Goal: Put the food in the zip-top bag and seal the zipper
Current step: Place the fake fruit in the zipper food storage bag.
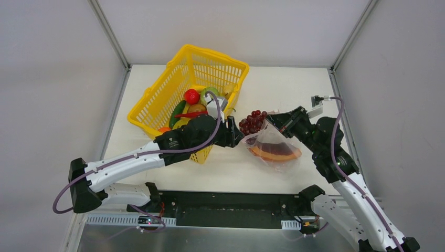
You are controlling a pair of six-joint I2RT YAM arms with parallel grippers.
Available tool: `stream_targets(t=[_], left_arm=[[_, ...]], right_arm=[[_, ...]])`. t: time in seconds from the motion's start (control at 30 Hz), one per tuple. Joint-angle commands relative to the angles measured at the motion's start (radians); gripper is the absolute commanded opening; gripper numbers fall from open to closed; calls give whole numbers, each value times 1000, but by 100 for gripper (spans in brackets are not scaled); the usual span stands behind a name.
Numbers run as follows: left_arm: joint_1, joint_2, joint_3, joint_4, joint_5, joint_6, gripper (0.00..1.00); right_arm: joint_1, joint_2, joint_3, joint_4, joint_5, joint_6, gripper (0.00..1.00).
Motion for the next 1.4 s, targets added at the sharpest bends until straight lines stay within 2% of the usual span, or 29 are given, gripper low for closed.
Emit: stream_targets(t=[0.0, 0.2, 0.4, 0.43, 0.47, 0.5, 0.6, 0.7, 0.87, 1.1, 1.17, 1.37], left_arm=[[-18, 14, -2, -23, -90, -164, 55], [-18, 55, -14, 13, -195, -209, 55], [-17, 122, 33, -10, -222, -190, 54], [-17, 131, 37, -11, -221, -188, 51], [-17, 137, 37, 1, -211, -180, 41], [-17, 142, 36, 9, -204, -174, 36], [-17, 155, 34, 21, -188, -172, 31], [-17, 159, 36, 26, -177, -155, 16], [-17, 160, 36, 66, -135, -112, 0], [-17, 167, 43, 105, -47, -83, 0], [-17, 170, 42, 102, -36, -91, 7], [-17, 184, 27, 113, 20, -139, 18]], right_arm=[[-5, -21, 21, 72, 4, -2, 0], [-6, -30, 20, 66, -3, -10, 0], [-6, -38, 19, 64, -14, -18, 0], [-5, -35, 20, 63, -18, -20, 0], [-6, -34, 21, 64, -21, -21, 0], [-5, -34, 22, 63, -21, -22, 0], [-5, -32, 23, 61, -18, -25, 0], [-5, -28, 28, 58, -25, -31, 0], [-5, -17, 26, 57, -40, -35, 0], [-5, -7, 32, 56, -44, -39, 0], [-5, -6, 33, 56, -44, -38, 0], [-5, -2, 31, 56, -39, -41, 0]])
